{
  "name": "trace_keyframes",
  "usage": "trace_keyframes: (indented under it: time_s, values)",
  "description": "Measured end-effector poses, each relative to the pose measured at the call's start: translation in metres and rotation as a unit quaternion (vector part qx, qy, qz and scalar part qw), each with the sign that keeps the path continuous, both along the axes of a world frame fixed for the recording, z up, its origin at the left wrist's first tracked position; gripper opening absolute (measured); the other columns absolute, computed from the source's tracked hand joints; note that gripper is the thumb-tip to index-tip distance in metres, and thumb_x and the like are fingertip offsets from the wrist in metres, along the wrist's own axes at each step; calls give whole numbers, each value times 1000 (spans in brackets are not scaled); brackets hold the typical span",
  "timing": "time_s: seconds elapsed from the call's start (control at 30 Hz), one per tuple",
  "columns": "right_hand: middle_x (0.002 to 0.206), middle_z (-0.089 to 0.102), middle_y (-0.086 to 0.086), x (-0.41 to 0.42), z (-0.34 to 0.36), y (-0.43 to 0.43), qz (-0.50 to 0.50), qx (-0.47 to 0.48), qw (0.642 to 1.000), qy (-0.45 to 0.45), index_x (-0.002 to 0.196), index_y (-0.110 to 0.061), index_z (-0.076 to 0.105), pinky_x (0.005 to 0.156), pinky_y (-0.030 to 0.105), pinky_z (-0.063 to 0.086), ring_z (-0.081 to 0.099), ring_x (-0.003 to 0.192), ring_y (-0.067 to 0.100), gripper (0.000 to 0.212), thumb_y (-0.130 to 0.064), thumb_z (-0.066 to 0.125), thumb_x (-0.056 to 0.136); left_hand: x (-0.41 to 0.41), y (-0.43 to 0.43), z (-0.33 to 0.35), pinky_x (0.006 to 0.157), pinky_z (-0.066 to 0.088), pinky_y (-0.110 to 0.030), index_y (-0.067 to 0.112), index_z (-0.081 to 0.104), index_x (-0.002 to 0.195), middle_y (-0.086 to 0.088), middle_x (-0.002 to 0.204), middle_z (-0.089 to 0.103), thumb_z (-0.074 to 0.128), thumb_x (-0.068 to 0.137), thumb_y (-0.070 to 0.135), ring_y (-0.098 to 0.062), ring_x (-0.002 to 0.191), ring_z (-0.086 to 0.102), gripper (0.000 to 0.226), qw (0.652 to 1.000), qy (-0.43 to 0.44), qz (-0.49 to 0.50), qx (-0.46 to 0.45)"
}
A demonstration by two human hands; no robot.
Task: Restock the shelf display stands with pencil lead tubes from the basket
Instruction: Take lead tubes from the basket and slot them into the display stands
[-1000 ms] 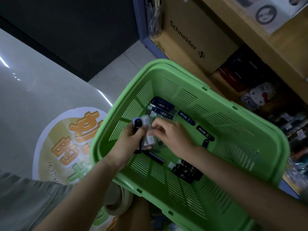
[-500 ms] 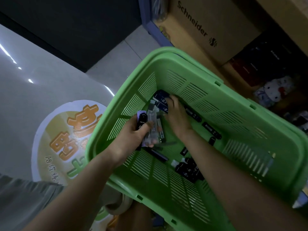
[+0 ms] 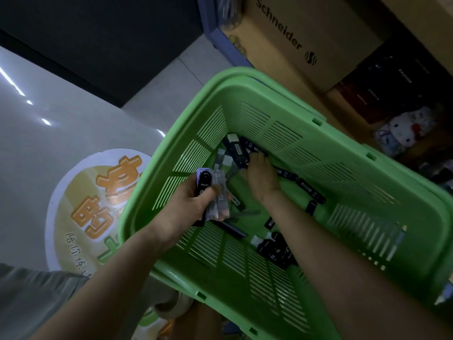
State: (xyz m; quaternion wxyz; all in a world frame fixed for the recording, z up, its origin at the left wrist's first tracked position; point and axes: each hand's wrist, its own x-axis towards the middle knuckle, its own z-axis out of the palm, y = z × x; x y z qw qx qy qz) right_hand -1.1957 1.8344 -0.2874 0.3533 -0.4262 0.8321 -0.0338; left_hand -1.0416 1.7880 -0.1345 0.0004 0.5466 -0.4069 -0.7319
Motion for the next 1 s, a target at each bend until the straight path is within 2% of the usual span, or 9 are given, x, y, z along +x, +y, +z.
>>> trace_keyframes:
  time_s: [0.1, 0.23, 0.3, 0.43, 0.53, 0.6, 0.73, 0.9, 1.0]
  values:
    - [123, 51, 17, 1, 4, 0, -43, -4, 996, -75, 125, 0, 43, 86, 33, 41, 50, 110, 29, 27, -7, 37, 100, 0, 1, 4, 63, 54, -25, 17, 56, 109, -1, 88, 75, 48, 95, 17, -17, 74, 70, 16, 1000, 12, 7, 14]
    - [96, 56, 7, 1, 12, -2, -171, -18, 963, -206, 123, -4, 39, 65, 26, 42, 55, 84, 19, 23, -6, 33, 101, 0, 3, 9, 60, 56, -25, 9, 54, 104, -3, 76, 71, 49, 94, 12, -17, 62, 66, 12, 998, 35, 38, 37]
    - [102, 58, 11, 0, 18, 0, -202, -20, 951, -234, 130, 0, 35, 72, 28, 46, 54, 84, 19, 29, -3, 33, 101, 2, 4, 9, 60, 56, -26, 4, 51, 104, -7, 71, 65, 51, 93, 8, -17, 57, 63, 12, 996, 40, 61, 49]
    - [139, 44, 20, -1, 36, 14, -237, -29, 935, -261, 144, 1, 21, 97, 38, 48, 52, 116, 27, 48, -13, 37, 101, 5, 7, 10, 56, 53, -24, -1, 49, 113, -3, 59, 54, 58, 89, 3, -13, 50, 54, 26, 996, 18, 81, 17]
    - [141, 43, 19, -2, 61, 25, -226, -40, 932, -281, 146, -6, 24, 97, 40, 47, 51, 113, 23, 50, -24, 38, 101, 0, 12, 21, 58, 53, -25, 3, 52, 109, -2, 59, 53, 63, 85, 8, -11, 48, 52, 27, 996, 7, 93, 4]
    - [132, 50, 17, -2, 88, 30, -211, -66, 933, -283, 141, -6, 30, 88, 37, 52, 55, 109, 25, 45, -26, 38, 101, -6, 18, 32, 58, 55, -25, 9, 54, 102, -2, 65, 57, 66, 83, 11, -10, 49, 54, 22, 993, 4, 115, -1]
    - [101, 57, 8, 4, 155, 40, -150, -150, 932, -293, 128, -9, 40, 70, 33, 49, 54, 76, 14, 29, -22, 37, 102, -19, 29, 53, 53, 52, -22, 12, 56, 97, -1, 72, 63, 68, 84, 13, -9, 51, 56, 17, 984, 15, 173, -45]
    - [82, 60, -2, 11, 229, 58, -135, -232, 903, -336, 109, -19, 45, 58, 22, 47, 55, 63, 8, 10, -15, 38, 102, -39, 39, 97, 48, 47, -22, 10, 59, 82, 3, 52, 57, 66, 87, 10, -11, 45, 49, 9, 975, 71, 177, -118]
    - [87, 66, 7, 5, 260, 68, -136, -259, 913, -286, 103, -19, 52, 61, 31, 51, 61, 70, 16, 12, -14, 43, 100, -48, 44, 129, 44, 47, -22, 9, 59, 75, 1, 45, 55, 62, 88, 4, -11, 39, 49, 14, 970, 84, 186, -134]
